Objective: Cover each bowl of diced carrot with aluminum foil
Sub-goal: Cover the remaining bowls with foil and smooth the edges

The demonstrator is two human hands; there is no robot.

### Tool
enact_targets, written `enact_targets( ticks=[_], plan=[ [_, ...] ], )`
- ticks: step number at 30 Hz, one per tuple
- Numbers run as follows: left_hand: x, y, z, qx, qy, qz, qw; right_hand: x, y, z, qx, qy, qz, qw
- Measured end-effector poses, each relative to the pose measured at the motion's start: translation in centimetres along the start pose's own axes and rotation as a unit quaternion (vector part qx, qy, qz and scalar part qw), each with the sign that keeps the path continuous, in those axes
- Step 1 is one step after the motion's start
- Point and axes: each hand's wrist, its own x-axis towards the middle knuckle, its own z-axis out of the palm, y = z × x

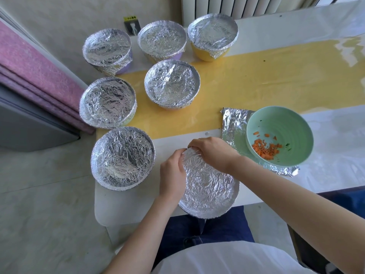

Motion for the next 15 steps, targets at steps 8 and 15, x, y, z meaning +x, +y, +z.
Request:
enact_targets(
  ticks=[8, 15],
  plan=[
    [-1.3, 0.0, -0.3, 0.024, -0.056, -0.028, 0.998, -2.4, 0.9, -0.2, 0.123, 0.062, 0.067, 0.988],
    [-0.2, 0.1, 0.1, -0.041, -0.071, -0.044, 0.996, -2.6, 1.6, -0.2, 0.156, 0.044, 0.103, 0.981]
  ],
)
